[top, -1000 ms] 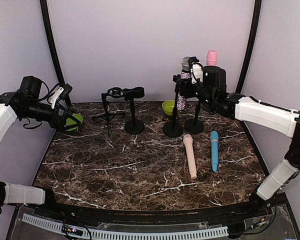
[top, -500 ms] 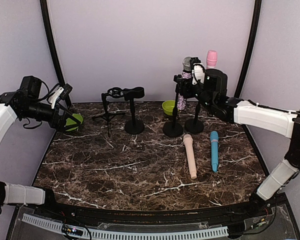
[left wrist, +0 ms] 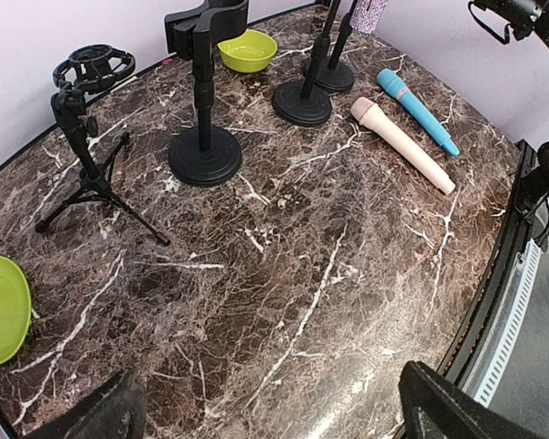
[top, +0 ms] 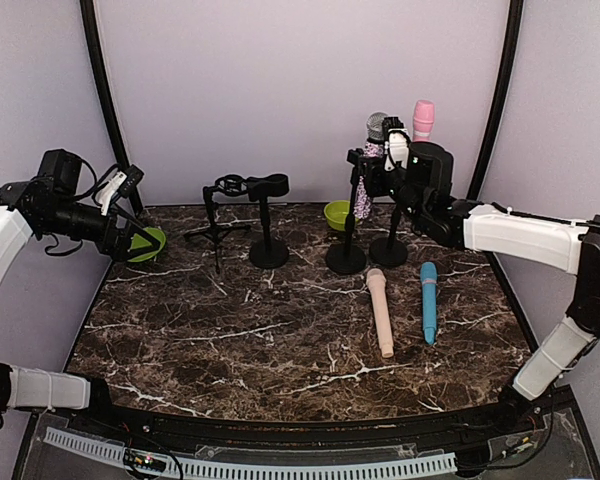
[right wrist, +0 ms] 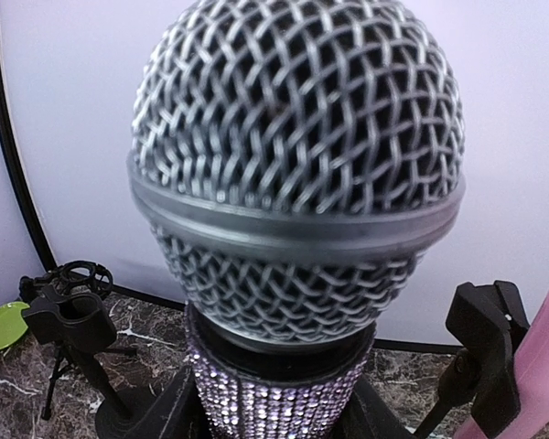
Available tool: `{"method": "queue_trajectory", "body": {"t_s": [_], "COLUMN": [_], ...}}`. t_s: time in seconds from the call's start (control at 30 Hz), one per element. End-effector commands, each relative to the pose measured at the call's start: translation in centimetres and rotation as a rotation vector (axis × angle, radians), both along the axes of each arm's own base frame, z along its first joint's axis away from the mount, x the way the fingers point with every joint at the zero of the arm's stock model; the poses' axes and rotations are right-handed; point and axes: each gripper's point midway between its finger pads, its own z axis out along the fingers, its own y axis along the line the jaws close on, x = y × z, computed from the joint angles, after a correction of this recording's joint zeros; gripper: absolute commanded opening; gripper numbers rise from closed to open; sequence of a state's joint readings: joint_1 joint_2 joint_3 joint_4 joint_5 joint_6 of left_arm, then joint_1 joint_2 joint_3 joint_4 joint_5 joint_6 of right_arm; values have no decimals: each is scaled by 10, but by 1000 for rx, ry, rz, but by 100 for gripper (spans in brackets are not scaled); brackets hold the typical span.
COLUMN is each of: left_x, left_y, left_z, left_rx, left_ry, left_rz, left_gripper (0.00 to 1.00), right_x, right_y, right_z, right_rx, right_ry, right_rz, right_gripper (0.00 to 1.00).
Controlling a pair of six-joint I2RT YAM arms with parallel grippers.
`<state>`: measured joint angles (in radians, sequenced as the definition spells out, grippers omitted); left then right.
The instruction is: Remove the microphone from the stand
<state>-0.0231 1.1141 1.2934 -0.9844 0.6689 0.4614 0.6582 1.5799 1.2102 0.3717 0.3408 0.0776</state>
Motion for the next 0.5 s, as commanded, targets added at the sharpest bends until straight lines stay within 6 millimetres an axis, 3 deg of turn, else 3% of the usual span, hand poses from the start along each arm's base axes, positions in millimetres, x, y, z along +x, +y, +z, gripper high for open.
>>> {"method": "queue_trajectory", "body": {"t_s": [0.0, 0.23, 0.47], "left_x": [-4, -4, -6], "left_y": [1, 2, -1], "left_z": [10, 9, 13], "left_rx": [8, 11, -5], "left_ry": [-23, -27, -37], "left_rz": [-4, 0, -15], "left_gripper": [99, 99, 99], "right_x": [-5, -34, -84], "right_y": [-1, 17, 50], "right_z": [29, 56, 82], "right_rx": [79, 85, 101], "right_ry": [-75, -124, -160], "right_rz": [20, 110, 248], "right_gripper": [28, 21, 18]}}
